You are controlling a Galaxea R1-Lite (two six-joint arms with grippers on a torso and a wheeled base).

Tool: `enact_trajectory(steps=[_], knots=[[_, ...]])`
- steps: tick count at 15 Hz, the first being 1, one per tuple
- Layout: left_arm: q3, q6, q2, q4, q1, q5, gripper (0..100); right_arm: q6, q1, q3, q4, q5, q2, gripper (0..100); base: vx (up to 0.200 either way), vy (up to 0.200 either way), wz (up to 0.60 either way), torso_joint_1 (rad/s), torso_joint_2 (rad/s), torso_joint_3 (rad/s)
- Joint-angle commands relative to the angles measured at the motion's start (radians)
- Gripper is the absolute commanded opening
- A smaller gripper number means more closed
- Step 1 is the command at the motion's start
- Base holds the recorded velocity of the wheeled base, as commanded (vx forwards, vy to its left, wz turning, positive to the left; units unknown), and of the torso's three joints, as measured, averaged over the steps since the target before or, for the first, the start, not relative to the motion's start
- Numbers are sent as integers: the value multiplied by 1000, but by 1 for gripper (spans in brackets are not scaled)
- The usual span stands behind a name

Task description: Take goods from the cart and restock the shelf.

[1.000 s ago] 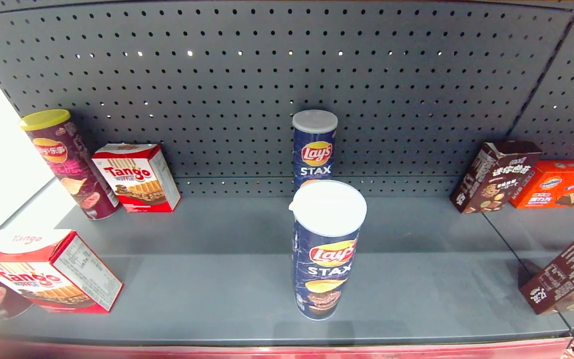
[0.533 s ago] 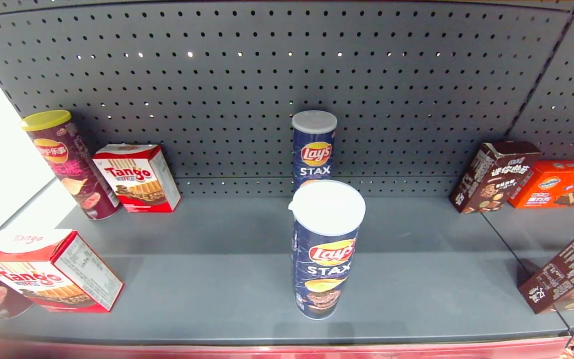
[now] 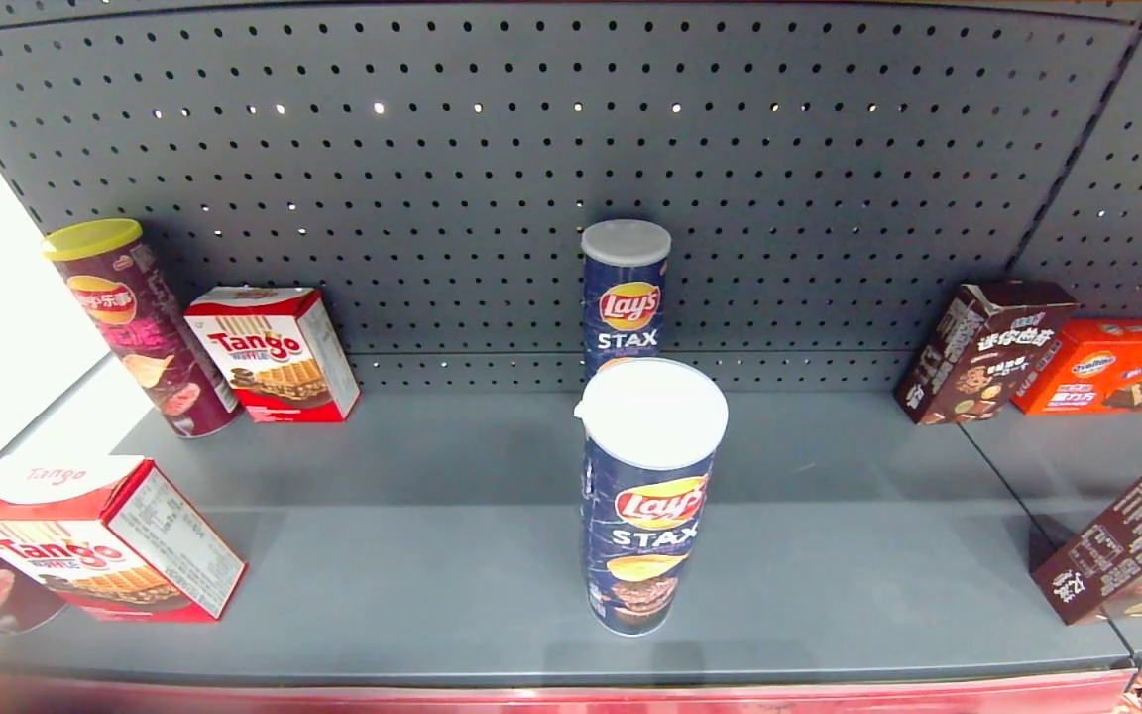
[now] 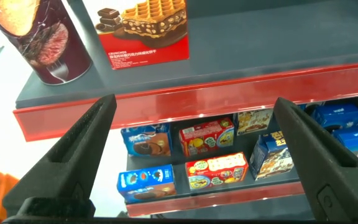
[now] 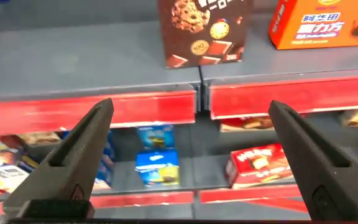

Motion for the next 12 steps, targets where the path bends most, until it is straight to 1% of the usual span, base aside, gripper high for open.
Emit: enact_trajectory(steps=[1, 2, 3, 4, 5, 6, 12], knots=[[0, 1, 1, 0, 0, 0, 100, -12, -52, -5, 8, -2, 24, 100, 0, 0, 0, 0, 0, 0], [0, 1, 1, 0, 0, 0, 100, -14, -138, -5, 8, 5, 40, 100, 0, 0, 0, 0, 0, 0], [0, -1, 1, 0, 0, 0, 100, -14, -169, -5, 8, 15, 18, 100, 0, 0, 0, 0, 0, 0], [0, 1, 1, 0, 0, 0, 100, -15, -158, -2, 3, 27, -29, 100, 0, 0, 0, 0, 0, 0], [0, 1, 1, 0, 0, 0, 100, -26, -139, 6, 17, 75, -80, 100, 0, 0, 0, 0, 0, 0], [0, -1, 1, 0, 0, -2, 100, -75, -133, 7, 27, 121, -94, 100, 0, 0, 0, 0, 0, 0], [0, -4, 1, 0, 0, -5, 100, -74, -135, 7, 28, 139, -94, 100, 0, 0, 0, 0, 0, 0]])
